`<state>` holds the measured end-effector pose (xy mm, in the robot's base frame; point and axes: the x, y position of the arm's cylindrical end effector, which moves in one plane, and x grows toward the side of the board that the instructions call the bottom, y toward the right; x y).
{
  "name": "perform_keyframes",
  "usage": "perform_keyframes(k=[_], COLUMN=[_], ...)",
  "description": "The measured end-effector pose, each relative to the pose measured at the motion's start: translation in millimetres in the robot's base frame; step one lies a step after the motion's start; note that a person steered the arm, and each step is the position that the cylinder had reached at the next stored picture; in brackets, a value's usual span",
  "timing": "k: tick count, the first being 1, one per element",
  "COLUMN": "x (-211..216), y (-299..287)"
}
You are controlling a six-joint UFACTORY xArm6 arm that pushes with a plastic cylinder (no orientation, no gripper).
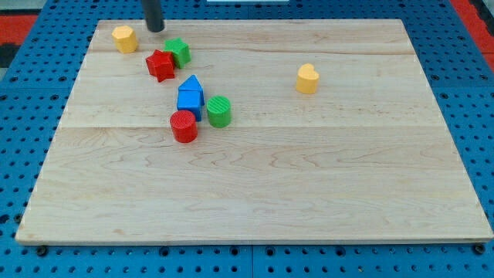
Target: Place the red star to the left of the green star
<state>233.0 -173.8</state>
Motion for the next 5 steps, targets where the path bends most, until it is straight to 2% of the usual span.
perform_keyframes(k=[1, 2, 3, 4, 5], x=[64.3, 121.3, 146.1, 146.1, 190.0], y=[25.8, 128.2, 134.0, 64.2, 84.6])
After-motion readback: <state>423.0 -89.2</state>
